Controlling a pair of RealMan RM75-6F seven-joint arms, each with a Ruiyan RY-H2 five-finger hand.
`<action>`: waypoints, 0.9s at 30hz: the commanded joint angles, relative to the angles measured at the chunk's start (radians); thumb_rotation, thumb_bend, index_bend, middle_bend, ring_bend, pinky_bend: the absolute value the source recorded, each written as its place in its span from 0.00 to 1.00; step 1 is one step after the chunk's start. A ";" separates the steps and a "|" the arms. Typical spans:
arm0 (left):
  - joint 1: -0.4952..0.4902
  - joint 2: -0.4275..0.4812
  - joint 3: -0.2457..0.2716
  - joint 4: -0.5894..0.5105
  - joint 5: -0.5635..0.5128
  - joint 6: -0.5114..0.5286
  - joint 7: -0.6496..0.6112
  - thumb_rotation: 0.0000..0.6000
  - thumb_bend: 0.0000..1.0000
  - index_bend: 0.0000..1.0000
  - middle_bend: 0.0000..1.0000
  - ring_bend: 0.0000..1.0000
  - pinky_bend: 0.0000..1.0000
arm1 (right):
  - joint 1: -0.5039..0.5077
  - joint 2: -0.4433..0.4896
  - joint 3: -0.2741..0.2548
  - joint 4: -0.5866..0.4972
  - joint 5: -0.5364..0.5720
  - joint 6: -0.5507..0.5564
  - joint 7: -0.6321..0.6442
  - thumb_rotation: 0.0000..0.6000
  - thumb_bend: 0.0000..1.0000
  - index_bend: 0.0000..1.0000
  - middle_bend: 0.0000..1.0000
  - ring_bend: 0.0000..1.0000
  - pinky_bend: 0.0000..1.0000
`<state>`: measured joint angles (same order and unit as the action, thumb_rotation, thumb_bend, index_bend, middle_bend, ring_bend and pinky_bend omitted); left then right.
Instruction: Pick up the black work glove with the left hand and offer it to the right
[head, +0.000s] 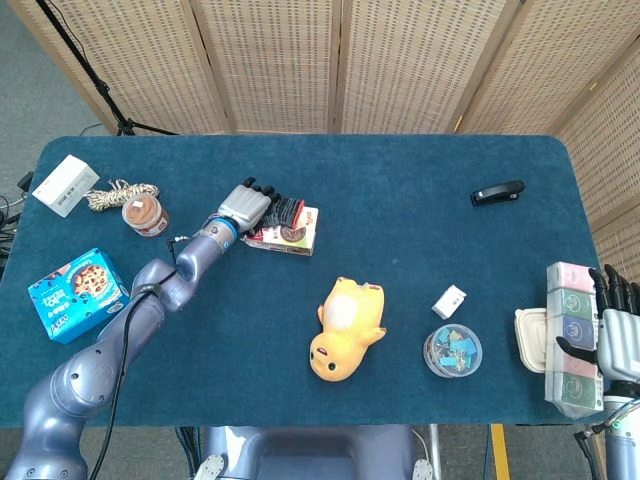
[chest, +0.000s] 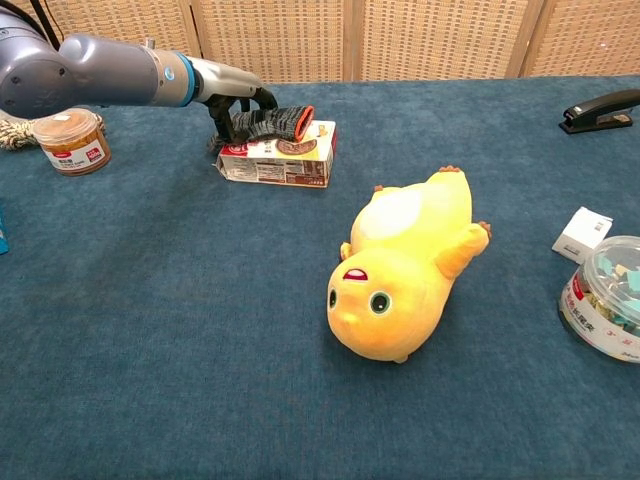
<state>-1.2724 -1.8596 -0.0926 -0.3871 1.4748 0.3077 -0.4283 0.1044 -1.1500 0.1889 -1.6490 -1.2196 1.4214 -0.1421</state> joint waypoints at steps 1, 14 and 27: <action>0.016 -0.009 -0.007 0.014 -0.008 0.056 0.021 1.00 0.48 0.40 0.39 0.40 0.51 | -0.002 0.002 -0.002 -0.002 -0.005 0.005 0.002 1.00 0.00 0.03 0.00 0.00 0.00; 0.088 0.051 -0.016 -0.077 -0.016 0.243 0.031 1.00 0.50 0.54 0.51 0.50 0.57 | -0.008 0.006 -0.016 -0.020 -0.029 0.019 0.000 1.00 0.00 0.03 0.00 0.00 0.00; 0.161 0.367 0.049 -0.534 0.103 0.492 -0.014 1.00 0.50 0.54 0.51 0.50 0.57 | 0.065 0.029 -0.073 -0.013 -0.188 -0.074 -0.012 1.00 0.00 0.04 0.00 0.00 0.00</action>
<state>-1.1277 -1.5808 -0.0591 -0.8096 1.5451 0.7474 -0.4458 0.1483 -1.1311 0.1261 -1.6631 -1.3772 1.3667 -0.1470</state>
